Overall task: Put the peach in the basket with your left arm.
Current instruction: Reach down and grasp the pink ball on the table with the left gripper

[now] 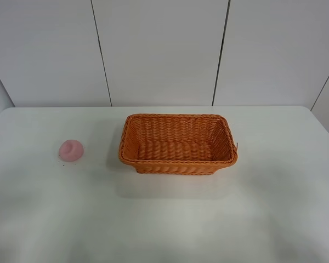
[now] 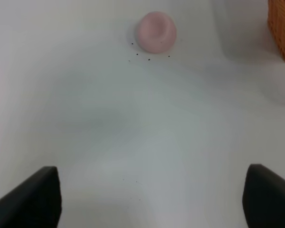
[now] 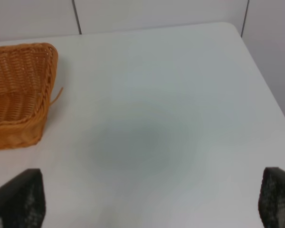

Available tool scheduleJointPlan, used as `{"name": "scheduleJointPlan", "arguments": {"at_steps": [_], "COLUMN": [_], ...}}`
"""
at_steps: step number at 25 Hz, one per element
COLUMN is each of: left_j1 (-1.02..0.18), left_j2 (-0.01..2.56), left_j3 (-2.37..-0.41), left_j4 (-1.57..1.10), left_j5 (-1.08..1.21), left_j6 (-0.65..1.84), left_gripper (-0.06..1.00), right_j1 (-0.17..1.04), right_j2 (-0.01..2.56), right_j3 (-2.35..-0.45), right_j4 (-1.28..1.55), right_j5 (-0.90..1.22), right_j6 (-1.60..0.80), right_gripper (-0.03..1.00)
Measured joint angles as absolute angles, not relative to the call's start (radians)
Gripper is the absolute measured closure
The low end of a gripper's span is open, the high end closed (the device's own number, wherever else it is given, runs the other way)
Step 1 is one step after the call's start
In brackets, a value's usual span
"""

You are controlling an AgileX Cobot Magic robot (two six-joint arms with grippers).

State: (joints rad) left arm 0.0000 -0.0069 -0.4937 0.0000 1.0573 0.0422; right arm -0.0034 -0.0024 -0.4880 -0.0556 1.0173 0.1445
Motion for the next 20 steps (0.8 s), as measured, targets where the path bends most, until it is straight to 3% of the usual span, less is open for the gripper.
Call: {"name": "scheduleJointPlan", "arguments": {"at_steps": [14,20], "left_j1": [0.000,0.000], "left_j2": [-0.006,0.213], "left_j3": [-0.500,-0.609], "left_j4": [0.000,0.000], "left_j5": [1.057,1.057], "left_j6": [0.042,0.043], "left_gripper": [0.08,0.08], "right_j1": [-0.003,-0.003], "right_j2": [-0.002,-0.002], "right_j3": [-0.488,-0.488], "right_j4": [-0.056,-0.056], "right_j5": [1.017,1.017], "right_j6": [0.144,0.144], "right_gripper": [0.27,0.27]}}
